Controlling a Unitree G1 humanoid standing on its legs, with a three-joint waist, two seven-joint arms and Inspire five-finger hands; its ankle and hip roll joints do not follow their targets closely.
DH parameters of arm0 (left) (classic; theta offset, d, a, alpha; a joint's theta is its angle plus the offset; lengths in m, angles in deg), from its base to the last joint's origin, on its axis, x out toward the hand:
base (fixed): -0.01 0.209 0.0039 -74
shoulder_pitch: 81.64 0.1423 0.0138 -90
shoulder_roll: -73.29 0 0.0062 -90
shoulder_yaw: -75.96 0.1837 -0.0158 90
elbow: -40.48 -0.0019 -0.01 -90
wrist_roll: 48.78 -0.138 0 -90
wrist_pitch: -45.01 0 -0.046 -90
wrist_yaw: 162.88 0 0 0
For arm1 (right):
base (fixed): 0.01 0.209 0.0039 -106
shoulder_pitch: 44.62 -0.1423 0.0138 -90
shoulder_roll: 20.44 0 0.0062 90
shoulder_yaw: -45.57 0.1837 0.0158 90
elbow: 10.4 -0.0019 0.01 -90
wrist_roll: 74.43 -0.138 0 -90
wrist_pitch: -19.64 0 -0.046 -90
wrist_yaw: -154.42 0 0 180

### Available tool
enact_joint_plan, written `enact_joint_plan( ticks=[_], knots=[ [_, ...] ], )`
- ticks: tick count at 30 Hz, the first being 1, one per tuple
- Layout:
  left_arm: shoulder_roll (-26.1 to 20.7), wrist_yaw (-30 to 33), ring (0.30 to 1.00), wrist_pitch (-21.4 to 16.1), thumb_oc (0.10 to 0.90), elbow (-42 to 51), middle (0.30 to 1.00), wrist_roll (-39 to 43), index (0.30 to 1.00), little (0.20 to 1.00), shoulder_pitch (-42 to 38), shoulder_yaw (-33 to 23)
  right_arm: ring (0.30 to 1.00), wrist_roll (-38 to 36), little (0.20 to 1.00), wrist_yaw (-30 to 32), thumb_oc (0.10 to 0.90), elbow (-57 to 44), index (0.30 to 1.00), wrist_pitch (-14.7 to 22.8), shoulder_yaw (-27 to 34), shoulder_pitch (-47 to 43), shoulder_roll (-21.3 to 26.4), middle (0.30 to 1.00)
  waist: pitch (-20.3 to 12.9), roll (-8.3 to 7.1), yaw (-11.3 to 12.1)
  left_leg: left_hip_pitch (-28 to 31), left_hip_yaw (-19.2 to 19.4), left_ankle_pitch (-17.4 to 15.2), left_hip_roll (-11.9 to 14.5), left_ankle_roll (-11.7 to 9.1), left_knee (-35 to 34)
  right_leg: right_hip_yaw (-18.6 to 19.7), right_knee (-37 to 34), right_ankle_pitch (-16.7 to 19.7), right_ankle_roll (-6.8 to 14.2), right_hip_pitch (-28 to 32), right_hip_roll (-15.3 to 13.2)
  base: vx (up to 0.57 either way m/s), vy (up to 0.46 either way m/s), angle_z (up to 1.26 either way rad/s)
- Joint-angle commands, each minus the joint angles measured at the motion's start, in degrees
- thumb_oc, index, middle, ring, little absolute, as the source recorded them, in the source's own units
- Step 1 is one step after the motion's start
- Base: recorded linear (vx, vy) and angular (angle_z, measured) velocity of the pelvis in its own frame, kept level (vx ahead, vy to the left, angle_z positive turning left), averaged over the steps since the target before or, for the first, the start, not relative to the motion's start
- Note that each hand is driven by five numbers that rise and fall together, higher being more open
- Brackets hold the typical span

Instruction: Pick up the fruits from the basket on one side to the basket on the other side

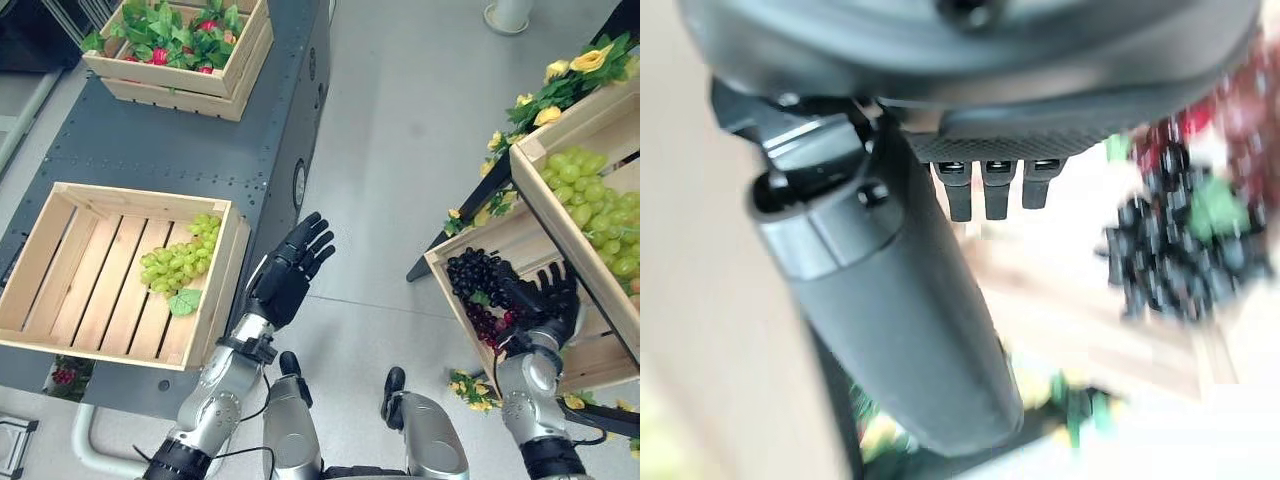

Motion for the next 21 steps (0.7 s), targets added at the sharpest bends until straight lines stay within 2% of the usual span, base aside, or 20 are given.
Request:
enact_joint_plan(
  ticks=[1, 3, 5, 10, 13, 15, 18, 19, 21],
  knots=[
    [1.24, 0.09, 0.900, -6.88, 0.800, 8.51, 0.900, -4.73, 0.900, 0.900, 1.56, -3.62, 0.900, 1.36, 0.900, -11.03, 0.800, -5.67, 0.900, 0.83, -0.76, 1.29, 1.47, 0.900, -7.74, -1.98, 0.33, -7.53, -0.05, 5.11, -0.90, -4.92, 7.23, -3.67, -8.38, 4.52, -1.99, 6.09, 1.91, 0.05, 0.081, 0.02],
    [1.75, 0.50, 0.900, -6.69, 0.800, 8.08, 0.900, -5.59, 0.900, 0.900, 2.64, -4.74, 0.900, 4.74, 0.900, -14.15, 0.800, -7.08, 0.900, -1.35, -2.12, 2.42, 1.52, 0.900, -8.70, -2.08, 0.62, -6.31, 0.17, 5.60, -1.30, -4.98, 5.70, -3.80, -9.13, 4.66, -1.88, 7.00, 1.57, 0.08, 0.124, 0.05],
    [2.57, 0.52, 0.900, -7.10, 0.800, 7.50, 0.900, -6.68, 0.900, 0.900, 4.41, -6.53, 0.900, 4.13, 0.900, -19.97, 0.800, -9.14, 0.900, -4.83, -4.80, 4.00, 1.70, 0.900, -10.13, -2.26, 1.25, -3.94, 0.73, 5.68, -2.21, -4.76, 2.77, -4.36, -10.39, 5.07, -1.55, 8.45, 0.61, 0.09, 0.182, 0.08],
    [3.44, 3.12, 0.900, -9.34, 0.800, 6.72, 0.900, -11.82, 0.900, 0.900, 6.67, -9.08, 0.900, 2.51, 0.900, -28.09, 0.800, -9.06, 0.900, -7.45, -7.18, 5.90, 1.52, 0.900, -12.21, -2.58, 2.22, -0.52, 1.37, 4.80, -3.99, -3.98, -2.47, -5.28, -11.88, 5.43, -0.91, 9.95, -0.82, 0.02, 0.142, 0.07],
    [3.19, 7.98, 0.900, -11.55, 0.800, 5.99, 0.900, -19.86, 0.900, 0.900, 7.51, -10.67, 0.900, 2.13, 0.900, -32.46, 0.800, -8.61, 0.900, -8.50, -7.71, 6.69, 1.88, 0.900, -13.28, -2.93, 2.81, 1.17, 0.65, 3.47, -5.97, -3.13, -5.88, -5.86, -12.87, 5.61, -0.44, 10.51, -1.77, -0.04, 0.131, 0.17],
    [2.38, 13.79, 0.900, -13.16, 0.800, 5.22, 0.900, -27.59, 0.900, 0.900, 7.71, -11.99, 0.900, 2.26, 0.900, -34.32, 0.800, -8.30, 0.900, -8.98, -8.20, 6.85, 2.28, 0.900, -13.89, -3.06, 3.19, 2.23, -0.19, 3.16, -7.18, -2.76, -8.16, -6.09, -13.64, 5.65, -0.06, 10.74, -2.37, -0.06, 0.135, 0.10],
    [1.24, 18.23, 0.900, -15.01, 0.800, 3.46, 0.900, -35.30, 0.900, 0.900, 7.39, -13.80, 0.900, 2.08, 0.900, -35.37, 0.800, -7.47, 0.900, -9.48, -8.04, 6.93, 2.55, 0.900, -14.33, -3.23, 3.36, 2.90, -1.08, 3.07, -8.19, -2.53, -9.96, -6.27, -14.48, 5.49, 0.17, 10.95, -2.67, -0.07, 0.112, 0.18],
    [0.00, 21.85, 0.900, -15.62, 0.800, 2.40, 0.900, -40.85, 0.900, 0.900, 7.02, -15.05, 0.900, 3.08, 0.900, -35.46, 0.800, -7.06, 0.900, -9.63, -7.88, 7.10, 2.88, 0.900, -14.59, -3.26, 3.35, 2.69, -1.53, 4.08, -8.92, -1.90, -11.43, -6.64, -14.97, 5.96, 0.07, 10.43, -2.96, -0.10, 0.112, 0.17],
    [-1.11, 26.12, 0.900, -15.12, 0.800, 1.63, 0.900, -46.84, 0.900, 0.900, 6.44, -16.37, 0.900, 4.37, 0.900, -35.34, 0.800, -6.58, 0.900, -10.09, -7.98, 7.41, 3.46, 0.900, -14.71, -3.20, 3.23, 3.02, -2.15, 4.23, -9.57, -1.96, -12.77, -6.67, -15.86, 6.02, 0.36, 10.47, -3.23, -0.10, 0.126, 0.12]
  ],
)
